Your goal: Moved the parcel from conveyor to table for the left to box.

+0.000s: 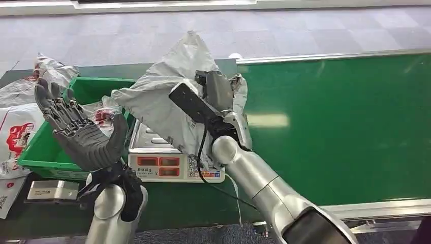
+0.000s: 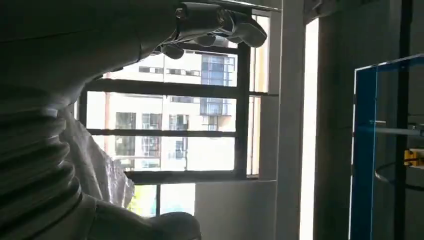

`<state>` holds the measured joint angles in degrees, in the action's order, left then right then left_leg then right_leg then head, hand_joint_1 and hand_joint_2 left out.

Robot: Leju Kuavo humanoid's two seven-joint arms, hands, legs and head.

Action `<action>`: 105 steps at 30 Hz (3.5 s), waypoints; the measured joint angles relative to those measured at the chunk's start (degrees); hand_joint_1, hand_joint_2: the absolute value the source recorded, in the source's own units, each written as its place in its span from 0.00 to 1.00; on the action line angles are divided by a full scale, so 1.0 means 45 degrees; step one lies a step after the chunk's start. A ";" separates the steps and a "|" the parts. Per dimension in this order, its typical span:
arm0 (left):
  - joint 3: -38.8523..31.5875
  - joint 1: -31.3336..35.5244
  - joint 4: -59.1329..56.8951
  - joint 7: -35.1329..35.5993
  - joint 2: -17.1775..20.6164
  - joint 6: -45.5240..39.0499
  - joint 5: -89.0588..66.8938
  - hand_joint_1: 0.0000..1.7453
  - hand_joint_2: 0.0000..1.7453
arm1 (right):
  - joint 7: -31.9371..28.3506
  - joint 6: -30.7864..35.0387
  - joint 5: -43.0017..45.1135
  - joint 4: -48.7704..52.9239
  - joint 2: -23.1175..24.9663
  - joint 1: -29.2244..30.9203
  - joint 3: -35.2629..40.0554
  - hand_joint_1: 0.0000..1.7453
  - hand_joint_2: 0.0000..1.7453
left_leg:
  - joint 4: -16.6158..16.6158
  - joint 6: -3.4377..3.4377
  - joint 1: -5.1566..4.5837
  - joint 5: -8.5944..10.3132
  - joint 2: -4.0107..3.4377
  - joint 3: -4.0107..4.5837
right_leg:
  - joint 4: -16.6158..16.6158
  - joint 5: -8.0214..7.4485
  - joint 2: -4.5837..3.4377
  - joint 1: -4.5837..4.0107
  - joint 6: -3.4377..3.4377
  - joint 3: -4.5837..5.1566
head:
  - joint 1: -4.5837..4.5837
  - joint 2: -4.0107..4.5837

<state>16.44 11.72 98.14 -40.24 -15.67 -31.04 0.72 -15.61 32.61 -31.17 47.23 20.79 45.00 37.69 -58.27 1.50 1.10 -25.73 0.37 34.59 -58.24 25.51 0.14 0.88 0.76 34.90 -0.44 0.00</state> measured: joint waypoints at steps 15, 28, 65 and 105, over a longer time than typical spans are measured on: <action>-0.0010 0.0026 0.0199 0.0005 0.0000 0.0043 -0.0325 0.00 1.00 | -0.0529 -0.0772 0.0699 -0.1597 0.0044 0.0432 0.0961 0.00 0.00 | -0.0002 -0.0001 -0.0001 0.0003 -0.0002 0.0004 | 0.0002 -0.0007 -0.0009 0.0001 0.0000 0.0017 | 0.0000 0.0000; -0.0010 0.0073 0.0092 0.0005 0.0005 0.0247 -0.0660 0.00 1.00 | 0.0063 0.0786 -0.0521 -0.1714 0.0063 0.0474 0.1053 0.00 0.00 | -0.0002 -0.0001 -0.0001 0.0002 -0.0003 0.0005 | 0.0002 -0.0006 -0.0010 0.0001 0.0000 0.0020 | 0.0000 0.0000; -0.0160 0.2267 -0.5927 0.5236 0.0768 0.6068 -1.0371 0.00 1.00 | -0.5285 0.1612 -0.1850 1.5515 0.0102 -0.5788 -0.5329 0.00 1.00 | -0.0011 -0.0029 -0.0017 -0.0018 -0.0032 0.0023 | 0.0009 -0.0014 -0.0013 0.0018 0.0001 0.0055 | 0.0000 0.0000; 0.0145 0.4310 -1.0461 0.1921 0.0826 0.9322 -0.8821 1.00 1.00 | -0.5003 0.1603 -0.1710 1.4868 0.0063 -0.5877 -0.4489 0.00 1.00 | -0.0007 -0.0032 -0.0016 0.0003 -0.0015 0.0038 | 0.0006 -0.0026 -0.0003 0.0016 -0.0001 0.0048 | 0.0000 0.0000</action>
<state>17.09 31.12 51.06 -31.59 -11.96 10.92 -38.98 -38.12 39.82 -38.86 114.14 21.07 18.55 17.49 -58.30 1.35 1.03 -25.71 0.30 34.75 -58.21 25.39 0.13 0.95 0.76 35.12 -0.44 0.00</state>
